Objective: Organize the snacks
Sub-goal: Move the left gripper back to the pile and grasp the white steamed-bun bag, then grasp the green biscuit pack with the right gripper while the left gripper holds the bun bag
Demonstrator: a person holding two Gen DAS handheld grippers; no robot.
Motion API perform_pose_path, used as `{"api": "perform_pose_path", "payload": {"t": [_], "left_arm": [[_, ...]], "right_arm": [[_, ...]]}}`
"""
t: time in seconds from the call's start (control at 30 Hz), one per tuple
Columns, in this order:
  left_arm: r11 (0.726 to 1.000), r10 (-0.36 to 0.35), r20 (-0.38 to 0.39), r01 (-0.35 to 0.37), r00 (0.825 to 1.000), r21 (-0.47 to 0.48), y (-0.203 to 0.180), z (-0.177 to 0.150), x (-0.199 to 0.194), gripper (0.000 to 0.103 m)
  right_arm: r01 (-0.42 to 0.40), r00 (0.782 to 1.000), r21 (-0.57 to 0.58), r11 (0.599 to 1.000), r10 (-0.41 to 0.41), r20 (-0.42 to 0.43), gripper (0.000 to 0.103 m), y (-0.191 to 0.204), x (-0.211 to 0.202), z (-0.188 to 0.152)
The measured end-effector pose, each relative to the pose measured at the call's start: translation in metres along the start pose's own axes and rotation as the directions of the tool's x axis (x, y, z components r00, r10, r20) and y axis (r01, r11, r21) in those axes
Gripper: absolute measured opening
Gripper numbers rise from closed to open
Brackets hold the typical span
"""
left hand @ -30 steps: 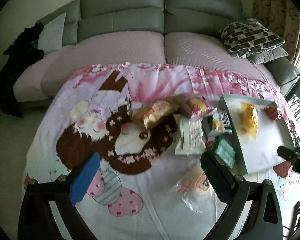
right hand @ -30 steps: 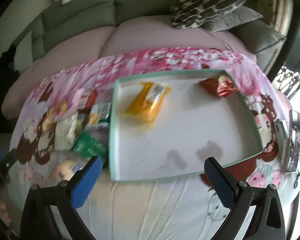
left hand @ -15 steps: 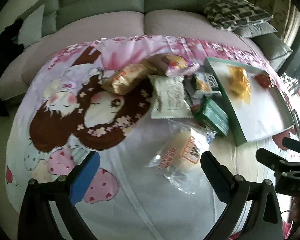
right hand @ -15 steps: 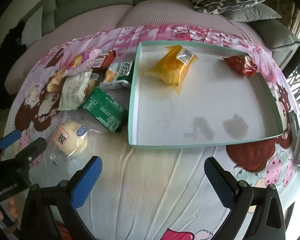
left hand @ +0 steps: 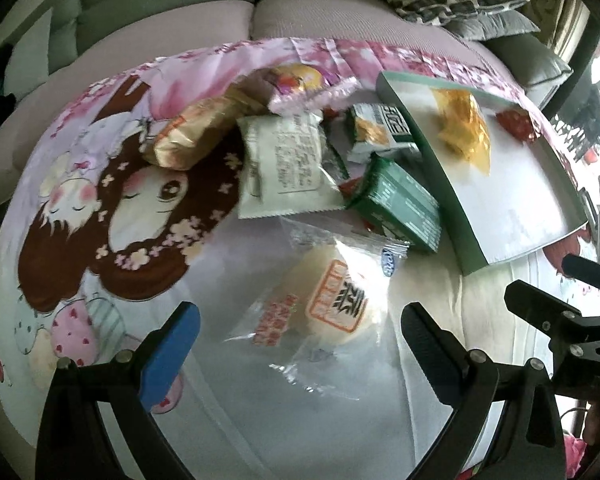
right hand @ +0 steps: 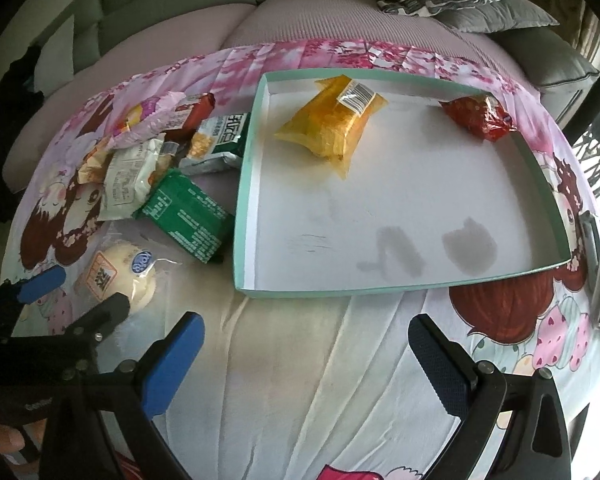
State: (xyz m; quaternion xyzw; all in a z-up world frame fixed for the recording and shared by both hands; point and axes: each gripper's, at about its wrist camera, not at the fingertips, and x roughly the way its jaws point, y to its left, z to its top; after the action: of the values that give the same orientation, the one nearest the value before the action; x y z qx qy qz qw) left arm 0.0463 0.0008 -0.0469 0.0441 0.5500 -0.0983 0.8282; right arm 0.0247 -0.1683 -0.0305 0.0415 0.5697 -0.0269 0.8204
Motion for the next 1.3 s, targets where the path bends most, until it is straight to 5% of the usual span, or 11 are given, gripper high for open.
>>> {"api": "perform_pose_path", "payload": {"t": [0.33, 0.93, 1.3], "left_arm": [[0.999, 0.03, -0.035, -0.029, 0.999, 0.027, -0.012, 0.001, 0.018, 0.099], [0.999, -0.036, -0.032, 0.036, 0.999, 0.016, -0.015, 0.0, 0.017, 0.065], [0.996, -0.055, -0.028, 0.053, 0.998, -0.075, 0.016, -0.001, 0.014, 0.063]], "right_arm": [[0.005, 1.0, 0.016, 1.0, -0.005, -0.018, 0.103, -0.005, 0.007, -0.001], [0.006, 1.0, -0.015, 1.0, -0.006, -0.019, 0.103, 0.002, 0.007, 0.003], [-0.069, 0.995, -0.206, 0.976, 0.083, 0.059, 0.103, 0.045, -0.008, 0.038]]}}
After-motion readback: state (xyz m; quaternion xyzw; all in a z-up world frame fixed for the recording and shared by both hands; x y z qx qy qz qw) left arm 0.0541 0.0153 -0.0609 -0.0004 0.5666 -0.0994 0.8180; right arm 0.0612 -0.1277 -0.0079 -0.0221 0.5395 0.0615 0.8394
